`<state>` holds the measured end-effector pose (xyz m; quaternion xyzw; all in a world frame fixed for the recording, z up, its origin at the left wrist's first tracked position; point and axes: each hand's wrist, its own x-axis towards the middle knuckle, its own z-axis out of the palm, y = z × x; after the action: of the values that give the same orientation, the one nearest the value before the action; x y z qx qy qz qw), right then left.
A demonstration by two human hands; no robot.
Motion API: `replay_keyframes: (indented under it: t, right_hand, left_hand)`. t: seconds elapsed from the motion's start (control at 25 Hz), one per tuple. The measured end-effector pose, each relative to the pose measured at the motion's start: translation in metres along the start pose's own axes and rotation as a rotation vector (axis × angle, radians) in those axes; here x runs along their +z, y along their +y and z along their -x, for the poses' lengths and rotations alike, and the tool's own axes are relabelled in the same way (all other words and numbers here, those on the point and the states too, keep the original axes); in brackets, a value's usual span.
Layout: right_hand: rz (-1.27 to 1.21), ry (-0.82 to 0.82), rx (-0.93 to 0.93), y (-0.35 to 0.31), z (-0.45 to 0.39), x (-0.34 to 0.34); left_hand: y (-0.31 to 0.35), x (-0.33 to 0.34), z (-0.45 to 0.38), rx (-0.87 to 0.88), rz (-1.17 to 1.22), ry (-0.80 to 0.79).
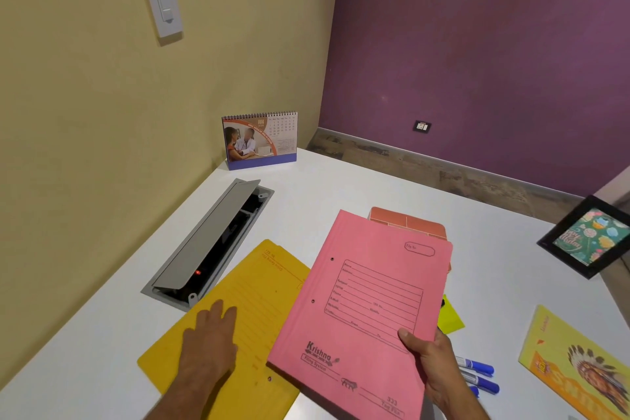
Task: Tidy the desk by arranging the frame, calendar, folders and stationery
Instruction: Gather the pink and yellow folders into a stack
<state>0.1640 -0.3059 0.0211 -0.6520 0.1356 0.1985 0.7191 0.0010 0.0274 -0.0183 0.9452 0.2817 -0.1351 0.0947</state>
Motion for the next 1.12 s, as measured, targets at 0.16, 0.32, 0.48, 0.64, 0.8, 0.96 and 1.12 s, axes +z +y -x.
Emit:
replay_keyframes:
  t: [0.16,0.32,0.48,0.64,0.8,0.96,1.12]
  right_hand:
    - [-0.030,0.029,-0.001,-0.005,0.001,-0.006]
    - [-0.013,0.039,-0.019,-0.014,0.003,-0.018]
    - [-0.094,0.061,-0.002,-0.018,0.004,-0.031]
    - [-0.201,0.081,0.011,-0.018,0.008,-0.039]
    - [-0.226,0.110,0.005,-0.017,0.017,-0.044]
    - [-0.257,0.127,0.019,-0.014,0.023,-0.053]
    - [-0.283,0.122,0.002,-0.019,0.029,-0.063]
  left_hand:
    - [0.060,0.002,0.021,0.148,0.103,-0.159]
    - [0.086,0.005,0.034,0.096,-0.087,-0.323]
    - [0.089,0.007,0.035,0.080,-0.146,-0.316]
    - [0.101,0.006,0.044,0.076,-0.149,-0.309]
    - [0.111,0.004,0.051,0.130,-0.138,-0.279]
    - [0.112,-0.004,0.056,0.267,-0.118,-0.143]
    - [0.113,-0.008,0.051,0.307,-0.097,-0.040]
